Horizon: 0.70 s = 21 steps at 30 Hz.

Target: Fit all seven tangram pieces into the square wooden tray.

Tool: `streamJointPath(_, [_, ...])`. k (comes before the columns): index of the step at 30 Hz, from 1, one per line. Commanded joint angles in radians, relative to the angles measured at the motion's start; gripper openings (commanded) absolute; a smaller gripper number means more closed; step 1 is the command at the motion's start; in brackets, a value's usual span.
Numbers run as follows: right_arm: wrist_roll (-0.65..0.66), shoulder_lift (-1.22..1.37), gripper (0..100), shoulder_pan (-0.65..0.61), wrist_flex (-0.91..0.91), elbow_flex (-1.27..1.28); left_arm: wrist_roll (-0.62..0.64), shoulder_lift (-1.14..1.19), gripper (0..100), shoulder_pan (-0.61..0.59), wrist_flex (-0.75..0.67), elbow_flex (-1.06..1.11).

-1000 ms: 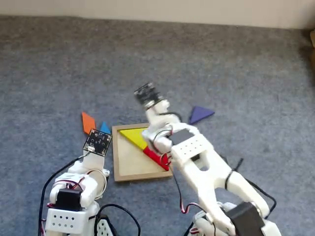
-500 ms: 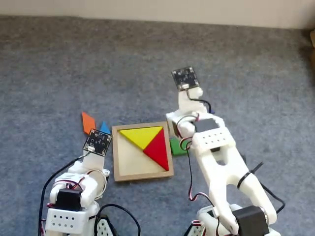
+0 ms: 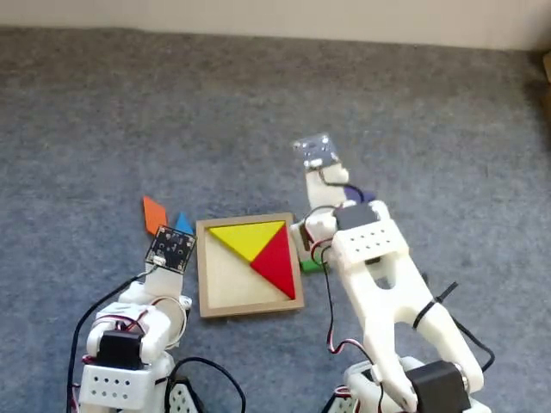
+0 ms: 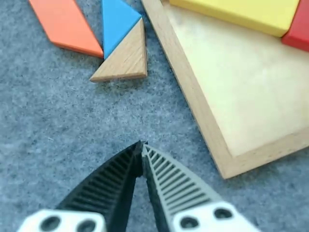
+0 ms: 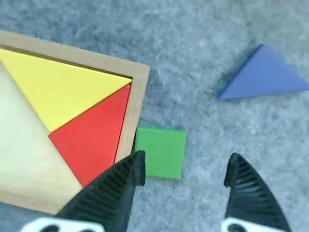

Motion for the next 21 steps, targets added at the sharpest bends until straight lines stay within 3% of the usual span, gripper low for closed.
streamJointPath(1, [-0.009, -0.035, 26.3, -0.018, -0.064, 0.035, 0.008, -0.058, 1, -0.007, 0.012, 0.018])
streamJointPath(13, [-0.037, 0.234, 26.3, -0.053, -0.062, -0.062, 0.008, -0.058, 1, -0.007, 0.012, 0.018])
streamJointPath(21, [-0.035, 0.260, 26.3, -0.051, -0.056, -0.091, 0.008, -0.058, 1, -0.007, 0.012, 0.018])
